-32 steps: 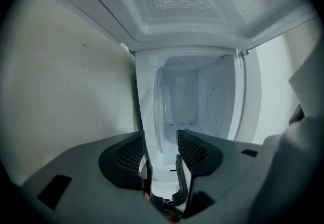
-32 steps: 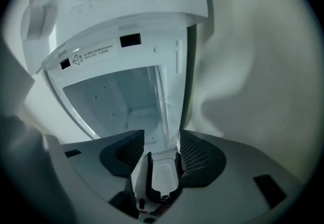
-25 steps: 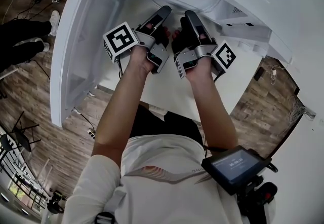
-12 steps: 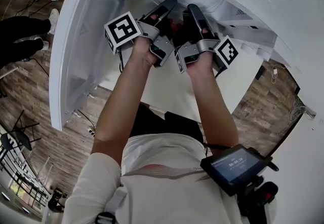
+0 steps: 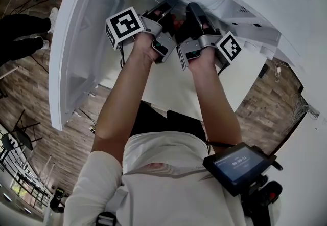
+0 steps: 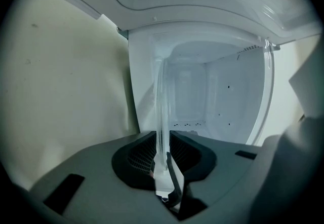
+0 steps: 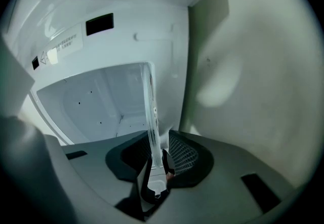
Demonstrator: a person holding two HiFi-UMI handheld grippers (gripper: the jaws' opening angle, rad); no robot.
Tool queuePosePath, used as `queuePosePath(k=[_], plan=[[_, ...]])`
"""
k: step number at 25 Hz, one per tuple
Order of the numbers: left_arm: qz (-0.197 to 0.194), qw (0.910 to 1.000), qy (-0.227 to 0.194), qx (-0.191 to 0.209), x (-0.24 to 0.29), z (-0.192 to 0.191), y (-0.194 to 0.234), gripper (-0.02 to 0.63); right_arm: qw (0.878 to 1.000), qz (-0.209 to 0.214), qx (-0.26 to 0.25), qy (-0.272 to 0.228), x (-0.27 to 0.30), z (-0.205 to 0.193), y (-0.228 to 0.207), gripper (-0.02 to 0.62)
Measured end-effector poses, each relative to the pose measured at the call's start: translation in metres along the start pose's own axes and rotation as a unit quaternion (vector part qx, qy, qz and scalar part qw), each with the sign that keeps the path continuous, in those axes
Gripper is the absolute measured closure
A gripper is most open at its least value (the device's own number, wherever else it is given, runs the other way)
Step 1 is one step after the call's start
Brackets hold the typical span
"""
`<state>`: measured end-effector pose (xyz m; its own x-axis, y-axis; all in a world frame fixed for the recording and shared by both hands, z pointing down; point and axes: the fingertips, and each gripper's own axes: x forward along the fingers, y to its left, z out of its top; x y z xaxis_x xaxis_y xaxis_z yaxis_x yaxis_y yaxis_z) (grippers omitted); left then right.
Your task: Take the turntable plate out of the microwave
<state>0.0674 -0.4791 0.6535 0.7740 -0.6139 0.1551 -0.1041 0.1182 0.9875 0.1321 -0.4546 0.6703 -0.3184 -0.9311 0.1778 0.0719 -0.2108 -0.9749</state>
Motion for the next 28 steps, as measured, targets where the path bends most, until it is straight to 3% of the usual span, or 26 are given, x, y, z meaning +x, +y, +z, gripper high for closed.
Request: queuePosePath(k=[6,14,28], plan=[[0.004,1.0000,0.005,0.007,0.002,0.001,0.000,0.557,1.000,0.006,0.002,0.001,0.003,-0.001,0.005,0.494],[-0.018,0.9998,-0.008,-0.004,0.001,0.002,-0.002,0.566,0.999,0.012,-0.046,0.008,0.004,-0.002,0.014,0.558],[-0.074,0.9971,-0.018,0.004,-0.023,-0.014,-0.022,0.569,0.996,0.034,-0.077,0.009,-0.021,-0.017,0.031,0.561]])
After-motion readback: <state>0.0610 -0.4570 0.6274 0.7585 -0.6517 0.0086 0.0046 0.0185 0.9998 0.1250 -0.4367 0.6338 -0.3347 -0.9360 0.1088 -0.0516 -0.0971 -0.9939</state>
